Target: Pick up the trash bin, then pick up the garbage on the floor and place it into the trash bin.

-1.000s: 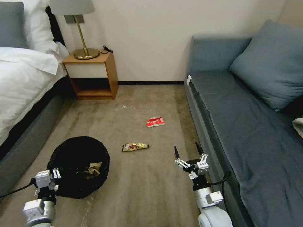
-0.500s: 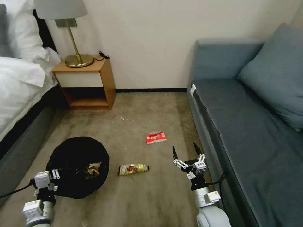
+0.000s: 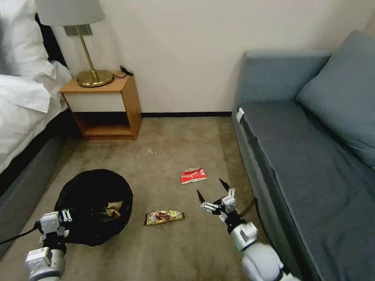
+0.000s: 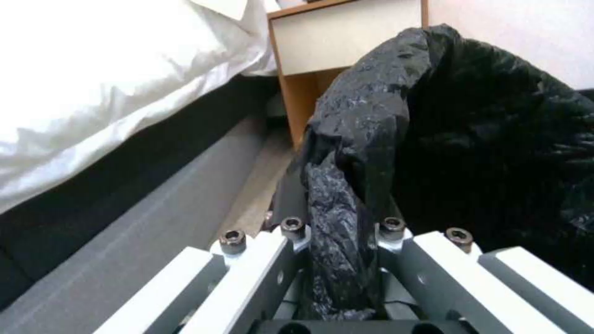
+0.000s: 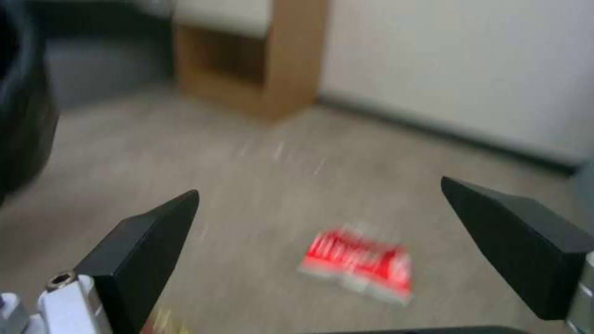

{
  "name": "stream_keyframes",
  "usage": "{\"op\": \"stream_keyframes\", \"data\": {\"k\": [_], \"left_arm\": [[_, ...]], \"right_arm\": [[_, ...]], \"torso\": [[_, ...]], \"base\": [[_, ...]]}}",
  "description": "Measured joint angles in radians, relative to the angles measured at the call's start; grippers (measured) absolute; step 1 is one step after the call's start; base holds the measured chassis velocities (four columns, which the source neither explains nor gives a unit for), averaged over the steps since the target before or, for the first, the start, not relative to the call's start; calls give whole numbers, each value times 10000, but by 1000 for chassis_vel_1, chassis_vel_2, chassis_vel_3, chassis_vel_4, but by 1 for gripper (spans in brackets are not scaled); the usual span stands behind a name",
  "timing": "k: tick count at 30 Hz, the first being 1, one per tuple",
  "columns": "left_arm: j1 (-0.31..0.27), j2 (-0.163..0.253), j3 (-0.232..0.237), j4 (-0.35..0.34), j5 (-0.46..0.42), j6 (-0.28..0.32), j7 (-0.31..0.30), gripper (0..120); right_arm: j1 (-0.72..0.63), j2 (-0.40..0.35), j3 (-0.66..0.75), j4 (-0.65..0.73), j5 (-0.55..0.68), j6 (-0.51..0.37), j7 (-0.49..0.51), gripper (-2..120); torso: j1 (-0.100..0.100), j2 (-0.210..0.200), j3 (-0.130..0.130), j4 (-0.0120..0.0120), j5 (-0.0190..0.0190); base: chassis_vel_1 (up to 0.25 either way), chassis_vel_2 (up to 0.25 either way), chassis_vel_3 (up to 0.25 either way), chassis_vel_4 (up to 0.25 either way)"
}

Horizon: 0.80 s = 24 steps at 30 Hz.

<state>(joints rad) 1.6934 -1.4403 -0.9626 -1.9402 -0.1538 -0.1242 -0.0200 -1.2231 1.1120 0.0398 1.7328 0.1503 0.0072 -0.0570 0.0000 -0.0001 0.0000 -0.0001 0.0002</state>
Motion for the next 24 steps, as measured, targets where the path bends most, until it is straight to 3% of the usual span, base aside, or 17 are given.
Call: {"op": "stream_keyframes", "data": {"k": [2, 4, 8, 14, 24], "left_arm": [[-3, -8, -13, -8, 3, 6, -2, 6], [-35, -122, -3, -44, 30, 56, -6, 6], [-79, -264, 82, -201, 27, 273, -11, 6], [-148, -445, 75, -574, 60, 615, -102, 6], [-20, -822, -230, -1082, 60, 744, -143, 6]], "right_arm": [[357, -140, -270, -108, 170, -441, -94, 100], [1591, -249, -1394, -883, 579, -1800, -599, 100], [2495, -31, -2378, -1874, 561, -2690, -1403, 100], [3681, 543, -3688, -3401, -548, -2839, -2554, 100], [4973, 1003, -5483, -4503, -1033, -2921, -2797, 100]], "torso": [[0, 1, 0, -1, -2], [-1, 1, 0, 2, -1], [0, 0, 1, 3, -3], [-1, 0, 1, 0, -3], [0, 0, 0, 2, -3]], "base": [[0, 0, 0, 0], [0, 0, 0, 0], [0, 0, 0, 0], [0, 0, 0, 0], [0, 0, 0, 0]]}}
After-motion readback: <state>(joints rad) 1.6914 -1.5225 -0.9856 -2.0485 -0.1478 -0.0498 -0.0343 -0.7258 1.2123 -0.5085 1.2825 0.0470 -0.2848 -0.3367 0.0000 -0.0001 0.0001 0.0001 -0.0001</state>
